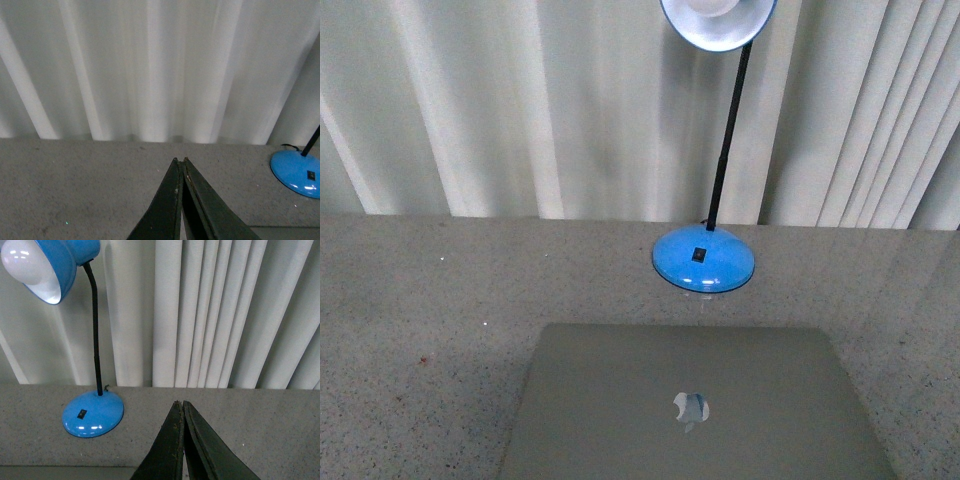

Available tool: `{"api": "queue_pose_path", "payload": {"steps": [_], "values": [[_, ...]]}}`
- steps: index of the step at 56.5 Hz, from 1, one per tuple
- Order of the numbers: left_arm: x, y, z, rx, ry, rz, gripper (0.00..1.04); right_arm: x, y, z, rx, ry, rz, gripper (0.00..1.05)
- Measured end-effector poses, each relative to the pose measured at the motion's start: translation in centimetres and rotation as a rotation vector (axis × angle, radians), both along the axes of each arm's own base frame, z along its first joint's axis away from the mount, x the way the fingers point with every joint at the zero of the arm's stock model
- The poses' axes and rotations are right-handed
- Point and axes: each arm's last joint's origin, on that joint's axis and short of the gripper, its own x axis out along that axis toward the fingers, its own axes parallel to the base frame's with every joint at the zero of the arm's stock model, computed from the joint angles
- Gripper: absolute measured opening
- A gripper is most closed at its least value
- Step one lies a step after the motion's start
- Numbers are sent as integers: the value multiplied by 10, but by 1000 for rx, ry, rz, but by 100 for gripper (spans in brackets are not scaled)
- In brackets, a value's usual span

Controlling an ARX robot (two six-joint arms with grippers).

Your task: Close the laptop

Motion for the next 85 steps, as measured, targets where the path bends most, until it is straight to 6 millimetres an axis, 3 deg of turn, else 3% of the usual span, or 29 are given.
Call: {"api": "queue_pose_path", "payload": {"steps": [11,30,46,85], "values": [[-28,-15,-24,-14,0,-16,4,-24,-14,-16,4,-3,0,3],[-58,-15,-47,-21,-4,-12,4,-51,-15,-30,6,-1,-3,3],[-75,-15,-57,-22,-3,-12,4,-65,-15,-42,7,-8,-2,3],[-96,-15,-57,-24,-41,-12,4,-85,-15,-39,7,-21,-1,3]]}}
